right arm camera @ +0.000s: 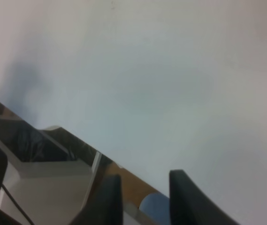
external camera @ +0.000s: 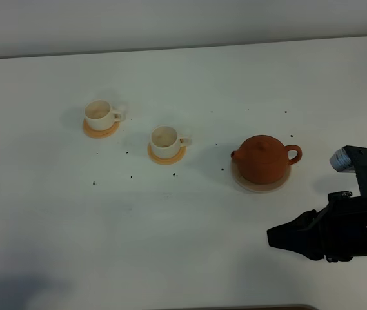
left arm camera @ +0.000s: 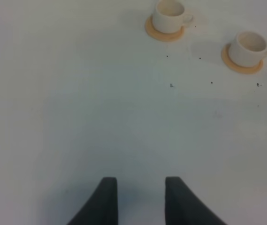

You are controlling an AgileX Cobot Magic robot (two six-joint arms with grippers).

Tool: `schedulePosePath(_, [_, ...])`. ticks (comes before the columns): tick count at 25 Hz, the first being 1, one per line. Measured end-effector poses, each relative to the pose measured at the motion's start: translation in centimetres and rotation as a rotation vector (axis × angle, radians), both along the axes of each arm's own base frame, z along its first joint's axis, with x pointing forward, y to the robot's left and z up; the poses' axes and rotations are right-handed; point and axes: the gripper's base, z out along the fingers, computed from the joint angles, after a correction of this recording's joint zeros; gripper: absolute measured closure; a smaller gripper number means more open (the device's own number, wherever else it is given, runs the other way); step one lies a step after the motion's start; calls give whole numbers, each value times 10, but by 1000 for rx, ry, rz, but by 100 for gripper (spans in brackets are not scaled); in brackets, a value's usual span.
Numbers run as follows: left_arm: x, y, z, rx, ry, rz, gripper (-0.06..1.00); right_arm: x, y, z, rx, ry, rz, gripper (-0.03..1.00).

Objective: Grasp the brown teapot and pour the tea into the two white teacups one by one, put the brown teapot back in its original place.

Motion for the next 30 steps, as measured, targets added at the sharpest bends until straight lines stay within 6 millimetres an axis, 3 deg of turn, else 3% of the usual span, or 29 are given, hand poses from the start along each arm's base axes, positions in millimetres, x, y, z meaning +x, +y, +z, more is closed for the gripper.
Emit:
schedulePosePath(16, [-7,-1,-1,2,-48,1,69,9,-1,2,-26,-82,-38,73])
schedulePosePath(19, [-7,-1,-1,2,-48,1,69,22,6,22,13,-170,-15,73])
schedulePosePath(24, [-7,-1,-1,2,-49,1,69,53,21,81,45,-429,54,73])
schedulePosePath(27, [-7,-1,-1,1,-49,1,69,72,27,114,-12,-604,102,73])
schedulePosePath(30, [-7,-1,-1,1,-49,1,69,94,33,131,-105,-731,155,73])
